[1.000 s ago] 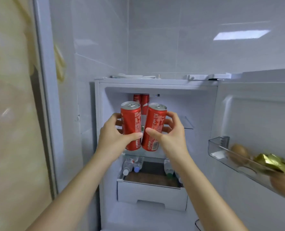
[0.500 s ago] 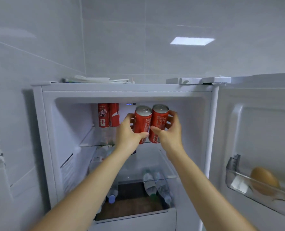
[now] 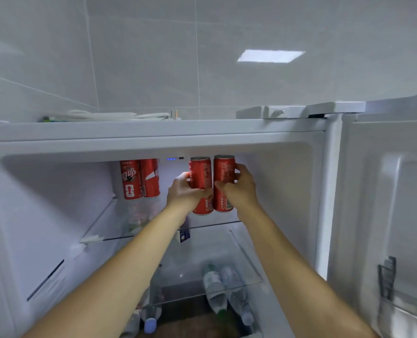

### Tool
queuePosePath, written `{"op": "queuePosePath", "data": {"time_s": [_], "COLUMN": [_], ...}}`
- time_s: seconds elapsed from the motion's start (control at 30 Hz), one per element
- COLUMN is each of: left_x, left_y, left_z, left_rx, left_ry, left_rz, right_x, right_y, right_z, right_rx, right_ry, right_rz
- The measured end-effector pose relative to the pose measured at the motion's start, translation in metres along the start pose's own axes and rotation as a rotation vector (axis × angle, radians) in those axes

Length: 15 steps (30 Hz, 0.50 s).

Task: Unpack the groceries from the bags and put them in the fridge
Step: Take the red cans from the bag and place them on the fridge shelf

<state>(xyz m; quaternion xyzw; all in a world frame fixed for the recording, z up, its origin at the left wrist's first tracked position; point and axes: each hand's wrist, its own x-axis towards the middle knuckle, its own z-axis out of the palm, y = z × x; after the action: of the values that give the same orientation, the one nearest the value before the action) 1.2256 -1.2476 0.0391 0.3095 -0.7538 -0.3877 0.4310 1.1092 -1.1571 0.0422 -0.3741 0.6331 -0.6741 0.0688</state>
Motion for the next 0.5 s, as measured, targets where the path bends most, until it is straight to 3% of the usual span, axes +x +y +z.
{"op": "queuePosePath", "data": {"time_s": [0.5], "left_x": [0.106], "left_y": [-0.035], "left_z": [0.024], "left_rx": [0.213], "left_ry": [0.016], "left_rz": [-0.084], "right_x": [0.096], "right_y": [0.035], "right_z": [0.061], "right_rx": [-0.356], "right_ry": [0.091], "right_rz": [0.02]}}
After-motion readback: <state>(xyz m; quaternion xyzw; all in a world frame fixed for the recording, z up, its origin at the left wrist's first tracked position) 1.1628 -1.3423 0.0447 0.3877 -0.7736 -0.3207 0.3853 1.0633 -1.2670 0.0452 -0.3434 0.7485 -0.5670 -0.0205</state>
